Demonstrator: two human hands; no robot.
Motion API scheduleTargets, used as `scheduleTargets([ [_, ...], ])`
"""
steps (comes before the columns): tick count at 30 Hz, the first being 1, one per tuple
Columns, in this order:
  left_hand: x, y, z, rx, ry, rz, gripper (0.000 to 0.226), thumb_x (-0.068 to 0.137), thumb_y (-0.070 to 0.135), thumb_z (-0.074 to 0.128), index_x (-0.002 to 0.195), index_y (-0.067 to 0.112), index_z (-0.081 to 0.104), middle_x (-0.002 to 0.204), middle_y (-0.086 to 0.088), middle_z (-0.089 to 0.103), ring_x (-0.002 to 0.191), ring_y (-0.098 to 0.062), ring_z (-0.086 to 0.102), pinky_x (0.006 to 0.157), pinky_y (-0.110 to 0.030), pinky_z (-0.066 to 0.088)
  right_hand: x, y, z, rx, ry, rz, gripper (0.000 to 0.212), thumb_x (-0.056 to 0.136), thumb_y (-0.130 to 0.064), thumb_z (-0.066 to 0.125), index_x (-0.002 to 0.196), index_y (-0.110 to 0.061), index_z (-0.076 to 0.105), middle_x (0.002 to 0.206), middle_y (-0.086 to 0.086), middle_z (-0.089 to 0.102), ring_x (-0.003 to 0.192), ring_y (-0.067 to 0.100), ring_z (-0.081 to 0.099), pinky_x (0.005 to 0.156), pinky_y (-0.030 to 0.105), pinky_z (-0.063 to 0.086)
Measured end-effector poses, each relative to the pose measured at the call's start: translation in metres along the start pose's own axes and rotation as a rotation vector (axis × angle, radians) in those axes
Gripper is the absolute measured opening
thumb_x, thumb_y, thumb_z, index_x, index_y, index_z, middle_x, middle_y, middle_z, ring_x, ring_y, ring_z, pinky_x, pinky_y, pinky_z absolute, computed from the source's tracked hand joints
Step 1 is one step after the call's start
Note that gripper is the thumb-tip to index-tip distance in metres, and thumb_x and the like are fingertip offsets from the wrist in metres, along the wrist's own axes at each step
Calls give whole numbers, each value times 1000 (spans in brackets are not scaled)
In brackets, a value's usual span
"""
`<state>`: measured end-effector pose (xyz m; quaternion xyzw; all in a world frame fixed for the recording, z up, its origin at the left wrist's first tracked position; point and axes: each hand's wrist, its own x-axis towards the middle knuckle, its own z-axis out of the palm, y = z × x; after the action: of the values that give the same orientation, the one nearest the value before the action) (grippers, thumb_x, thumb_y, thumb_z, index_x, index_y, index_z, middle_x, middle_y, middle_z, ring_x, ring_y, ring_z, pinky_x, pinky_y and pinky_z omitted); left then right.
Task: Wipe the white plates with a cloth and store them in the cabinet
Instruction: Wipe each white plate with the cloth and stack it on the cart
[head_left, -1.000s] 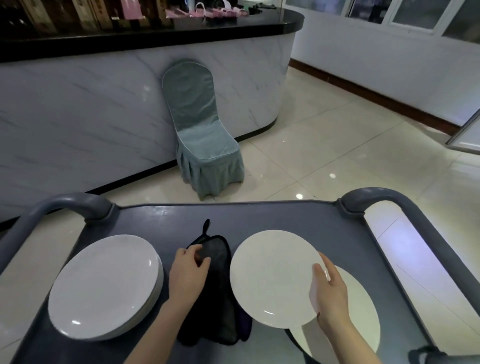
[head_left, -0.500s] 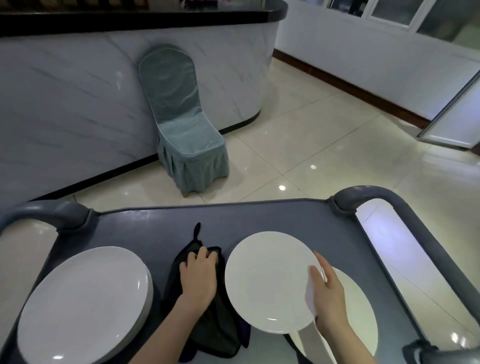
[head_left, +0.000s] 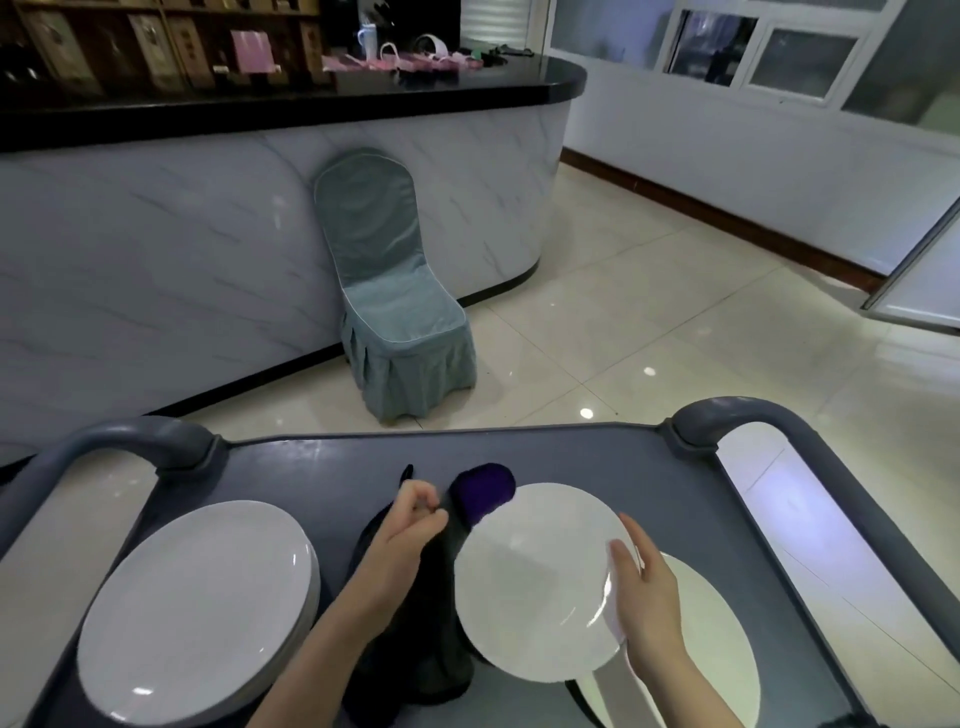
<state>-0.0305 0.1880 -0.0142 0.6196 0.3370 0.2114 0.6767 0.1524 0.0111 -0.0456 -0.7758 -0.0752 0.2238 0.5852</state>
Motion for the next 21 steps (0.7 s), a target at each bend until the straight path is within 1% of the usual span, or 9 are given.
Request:
scheduleTargets([
  [3,-14,20,18,237,-315,0,11,81,39,50,82,28,48,73,20,55,64,-3,44,66,-28,33,-2,-8,4,19,-37,-39,30,101,-13,50,119,-35,62,124,-8,64,116,18,59,105,39,45],
  [5,-20,16,27,530,-354,73,16,90,45,46,98,35,56,102,26,67,75,3,55,76,-24,43,-4,-12,5,40,-45,-63,30,102,-14,50,119,-36,62,123,-9,64,116,19,58,104,39,45],
  [6,-21,9,29,713,-317,168,21,94,40,45,112,37,57,118,24,64,96,2,58,90,-24,44,-4,-14,5,52,-40,-71,30,102,-15,49,120,-35,61,122,-10,64,116,18,58,103,38,45],
  [8,-28,-3,33,1024,-291,305,38,99,33,41,137,38,47,147,18,45,139,-3,34,118,-28,20,-5,-17,5,99,-9,-62,30,102,-15,49,121,-35,62,119,-13,65,114,17,59,98,35,46],
  [10,-36,-16,40,1185,-355,344,49,100,32,32,149,41,30,160,22,15,149,-2,3,121,-31,-2,-5,-22,4,147,35,-45,30,101,-15,49,119,-36,63,113,-21,64,111,15,60,92,31,45],
  [13,-51,-23,51,1240,-426,443,53,97,33,30,149,42,28,159,26,10,147,4,-5,121,-32,0,-9,-26,6,166,46,-56,29,102,-16,48,120,-32,64,116,-16,66,114,17,59,98,35,46],
  [16,-49,-17,61,1163,-390,648,50,90,27,39,137,35,53,150,23,40,144,2,23,119,-31,23,-19,-25,13,152,-24,-94,30,103,-18,47,125,-26,66,122,-8,68,117,16,60,103,37,46],
  [18,-38,-11,66,1013,-439,615,54,95,18,38,148,28,39,156,19,28,146,3,14,121,-27,11,-28,-26,20,170,-64,-98,28,104,-19,47,118,-29,69,117,-13,70,113,9,62,101,33,46],
  [21,-18,-11,56,1082,-351,557,55,103,27,34,153,36,13,160,22,2,147,4,-4,121,-26,1,-35,-28,23,223,-86,-82,31,105,-18,44,110,-33,70,109,-22,72,109,0,64,94,24,47],
])
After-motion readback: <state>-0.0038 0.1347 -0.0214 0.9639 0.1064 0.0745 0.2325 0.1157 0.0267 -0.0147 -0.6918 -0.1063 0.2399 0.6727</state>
